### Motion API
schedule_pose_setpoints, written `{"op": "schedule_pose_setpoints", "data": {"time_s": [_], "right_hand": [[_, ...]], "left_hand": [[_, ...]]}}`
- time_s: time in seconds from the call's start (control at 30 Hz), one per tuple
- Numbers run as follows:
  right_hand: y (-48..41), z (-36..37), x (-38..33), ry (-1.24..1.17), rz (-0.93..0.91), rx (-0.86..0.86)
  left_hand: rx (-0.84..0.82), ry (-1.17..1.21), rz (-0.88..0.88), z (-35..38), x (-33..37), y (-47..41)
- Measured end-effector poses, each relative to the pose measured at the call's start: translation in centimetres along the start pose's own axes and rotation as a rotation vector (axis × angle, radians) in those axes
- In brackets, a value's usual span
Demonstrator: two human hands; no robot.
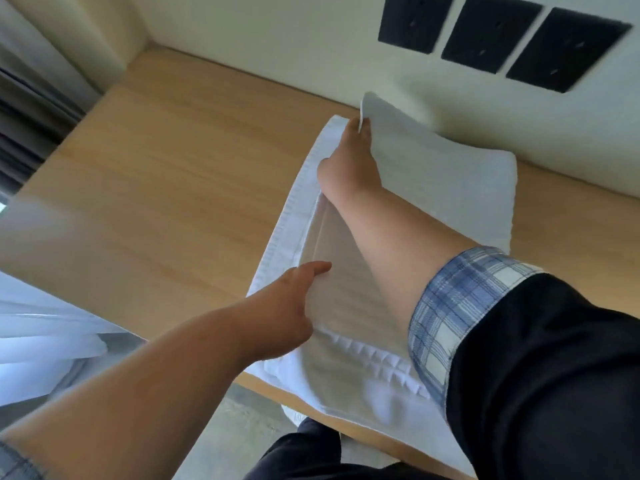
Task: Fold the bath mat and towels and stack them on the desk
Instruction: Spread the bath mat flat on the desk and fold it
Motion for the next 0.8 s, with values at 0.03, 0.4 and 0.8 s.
{"op": "schedule_pose_setpoints", "data": {"time_s": [0.03,0.4,0.8], "right_hand": [[-0.3,1.4,-0.2,0.009,-0.013,-0.031],[0.4,3.7,2.5,-0.275,-0.136,-0.166],[0.3,0.7,14.4,0.585,-0.182,-0.268]], "left_hand": [[0.033,-0.004,-0.015,-0.3,-1.0,-0.4],[0.318,-0.591,0.043,1.0,-2.4,-0.8],[0.134,-0.751,-0.108,5.9,-0.3,-3.3]]}}
Point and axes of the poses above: each hand's wrist, its own y-axis away from the middle knuckle, its own z-axis out of the palm, x = y × z, the point moved 8 cm from there along -y, towards the middle knuckle, and after that the axes turned 1 degree about x, right-handed, at the moved point
